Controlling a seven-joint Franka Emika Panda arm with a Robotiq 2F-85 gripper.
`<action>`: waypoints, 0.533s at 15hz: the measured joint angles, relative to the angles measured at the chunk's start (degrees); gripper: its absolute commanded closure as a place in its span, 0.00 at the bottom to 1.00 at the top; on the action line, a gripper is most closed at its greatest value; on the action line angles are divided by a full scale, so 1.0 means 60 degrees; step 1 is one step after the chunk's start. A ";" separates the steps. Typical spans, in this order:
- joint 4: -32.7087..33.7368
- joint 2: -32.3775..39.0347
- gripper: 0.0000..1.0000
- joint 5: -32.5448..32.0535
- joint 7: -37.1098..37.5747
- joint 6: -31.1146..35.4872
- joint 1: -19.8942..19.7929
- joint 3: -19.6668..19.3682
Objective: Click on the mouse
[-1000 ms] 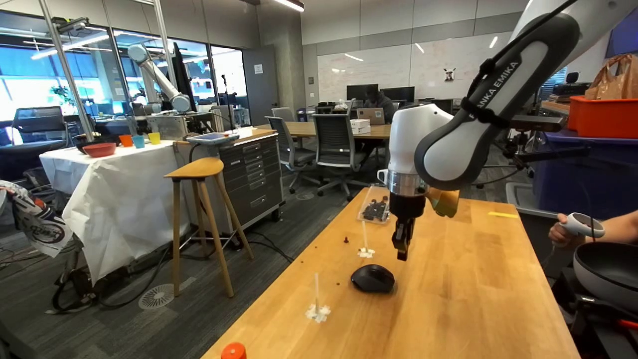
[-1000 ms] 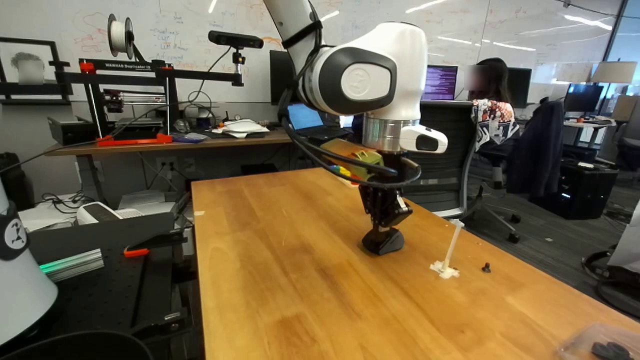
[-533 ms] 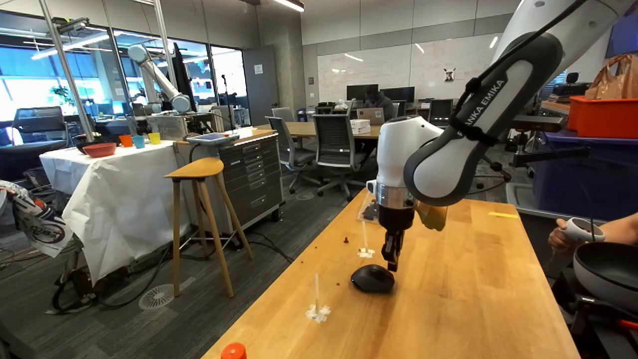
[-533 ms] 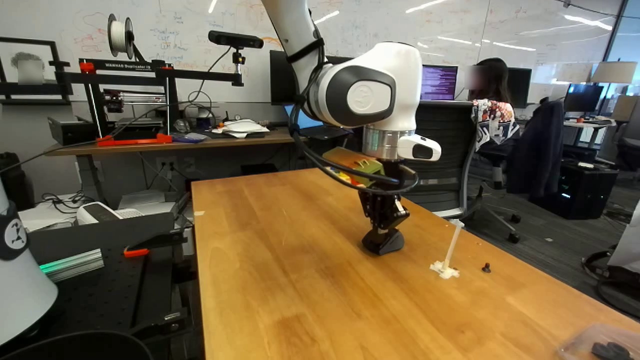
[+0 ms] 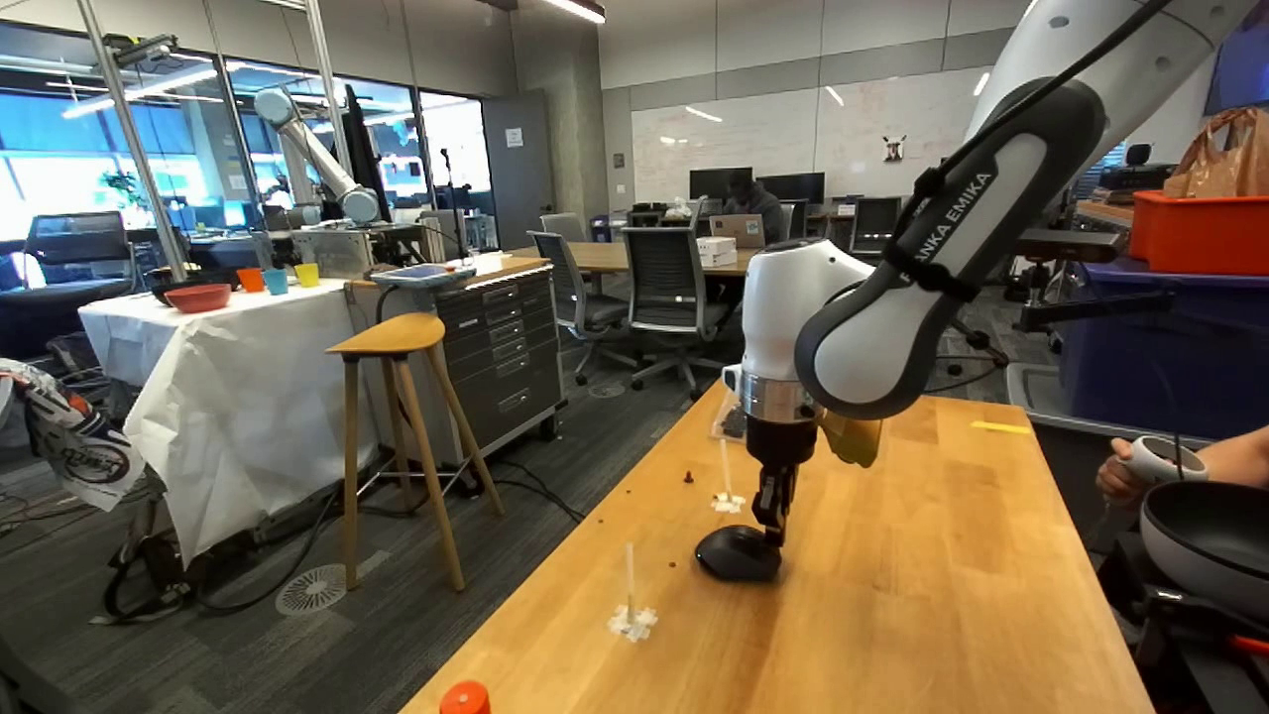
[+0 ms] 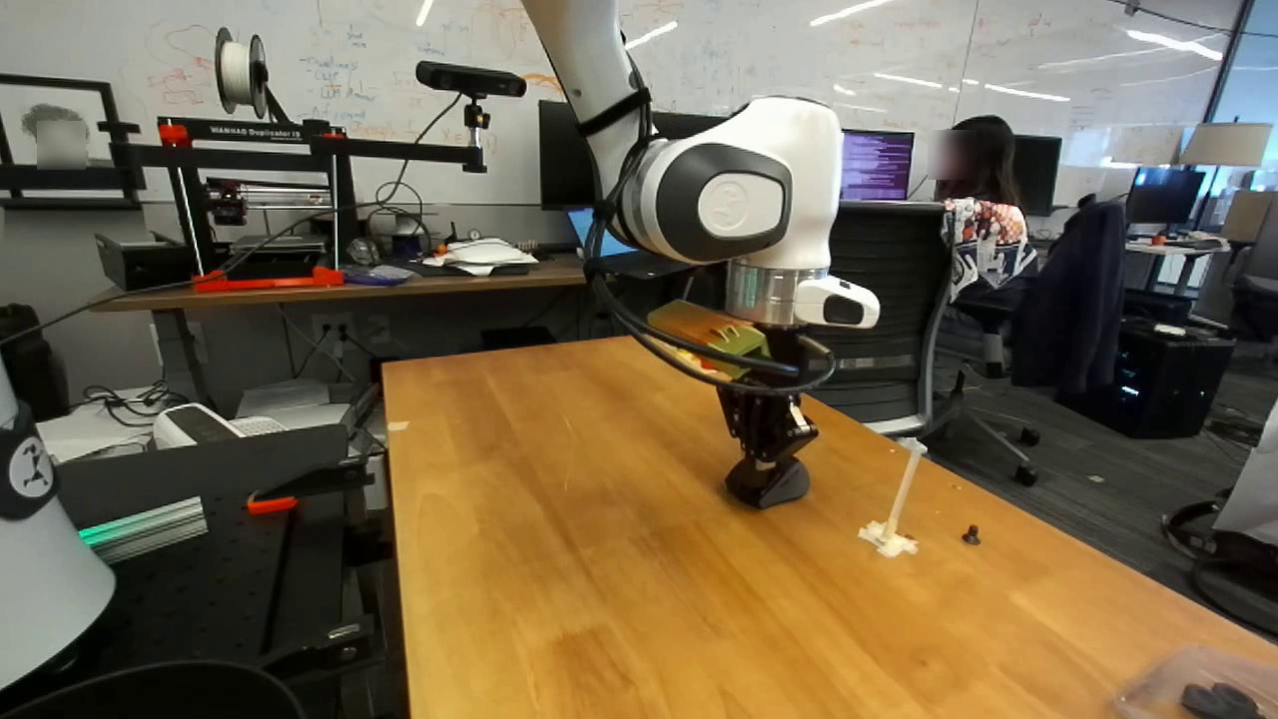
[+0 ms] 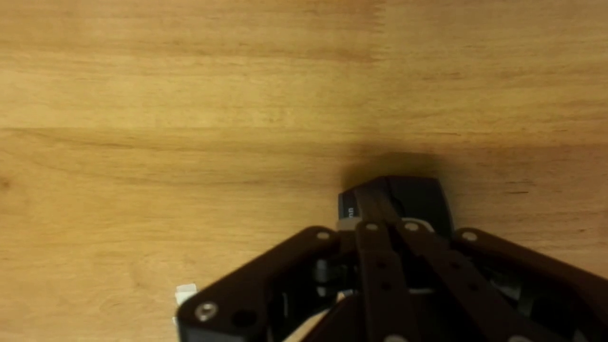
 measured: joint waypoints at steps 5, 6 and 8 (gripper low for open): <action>0.0000 -0.0007 1.00 -0.0003 0.0000 -0.0010 -0.0003 0.0006; -0.0001 -0.0025 1.00 -0.0002 0.0000 -0.0021 -0.0012 0.0026; -0.0004 -0.0132 1.00 -0.0002 0.0000 -0.0030 -0.0045 0.0086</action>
